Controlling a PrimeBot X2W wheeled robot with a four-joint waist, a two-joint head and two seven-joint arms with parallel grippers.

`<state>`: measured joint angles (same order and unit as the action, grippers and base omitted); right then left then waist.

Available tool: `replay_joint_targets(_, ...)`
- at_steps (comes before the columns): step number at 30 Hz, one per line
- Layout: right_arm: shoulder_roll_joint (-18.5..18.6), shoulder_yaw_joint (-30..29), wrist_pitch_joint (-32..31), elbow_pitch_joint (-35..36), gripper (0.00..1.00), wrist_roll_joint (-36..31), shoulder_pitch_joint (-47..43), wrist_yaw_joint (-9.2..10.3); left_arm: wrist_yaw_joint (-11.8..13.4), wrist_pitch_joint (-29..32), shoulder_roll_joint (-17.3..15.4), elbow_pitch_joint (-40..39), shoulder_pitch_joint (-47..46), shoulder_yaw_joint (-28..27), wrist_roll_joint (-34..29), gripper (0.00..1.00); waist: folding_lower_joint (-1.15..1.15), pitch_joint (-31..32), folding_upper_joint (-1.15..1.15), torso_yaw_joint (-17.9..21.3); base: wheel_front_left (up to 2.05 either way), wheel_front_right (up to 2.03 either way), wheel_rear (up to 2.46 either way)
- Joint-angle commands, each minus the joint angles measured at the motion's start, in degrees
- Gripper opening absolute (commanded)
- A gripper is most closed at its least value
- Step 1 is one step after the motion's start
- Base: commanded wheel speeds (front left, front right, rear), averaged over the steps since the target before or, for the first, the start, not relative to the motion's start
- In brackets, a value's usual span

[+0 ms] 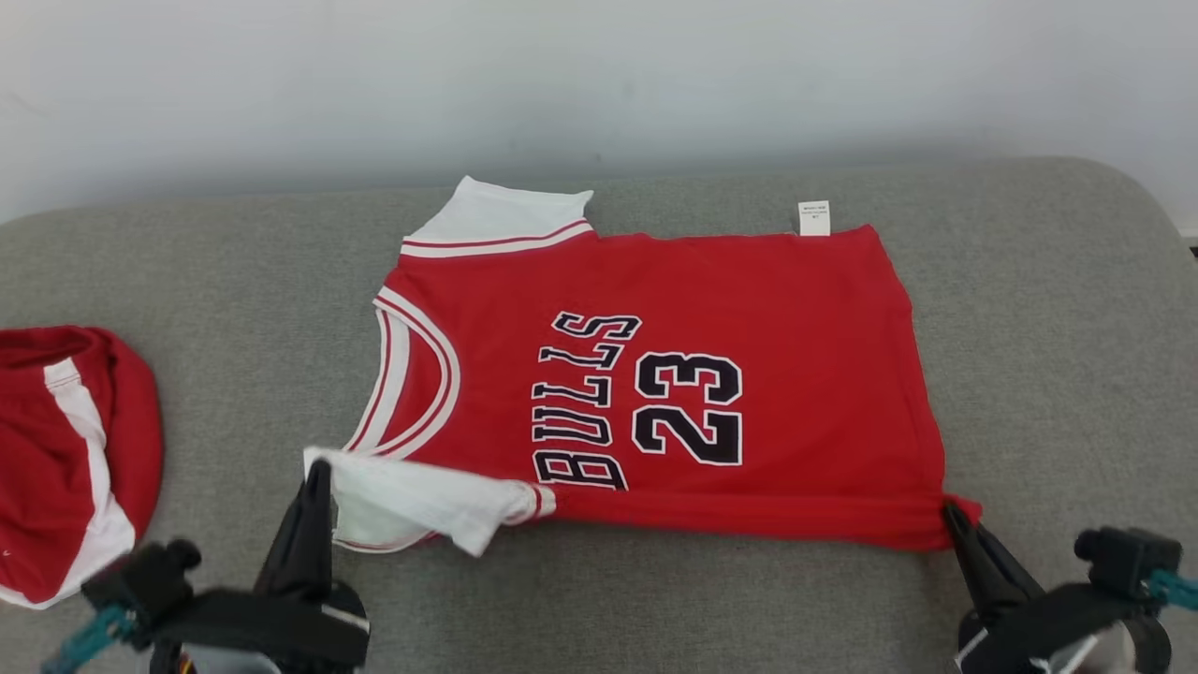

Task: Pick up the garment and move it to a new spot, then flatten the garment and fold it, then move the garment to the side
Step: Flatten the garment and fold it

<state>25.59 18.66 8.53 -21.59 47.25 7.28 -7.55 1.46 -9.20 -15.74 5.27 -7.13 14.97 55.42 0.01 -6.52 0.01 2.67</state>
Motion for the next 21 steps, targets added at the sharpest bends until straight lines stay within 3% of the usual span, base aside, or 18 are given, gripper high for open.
replay_joint_targets(1,-0.3,-0.02,-0.03,-0.19,0.0,-0.17,0.66,0.14,-0.19,0.24,-0.11,0.55,-0.81,0.18,-0.53,0.0,-0.01,-0.55,-0.01,0.58,0.0,0.0,0.0)
replay_joint_targets(11,-3.46,1.71,-2.07,-9.01,0.0,-2.23,13.18,0.14,-3.1,3.89,-0.24,17.13,-16.92,2.19,-1.87,0.0,-0.01,-4.07,-0.01,2.42,0.0,0.0,0.0)
replay_joint_targets(21,-6.13,4.23,-0.71,-18.53,0.0,-3.25,22.76,0.14,-5.6,3.58,0.78,33.26,-27.8,4.33,-4.25,0.0,-0.01,-6.78,-0.01,3.04,0.0,0.0,0.0)
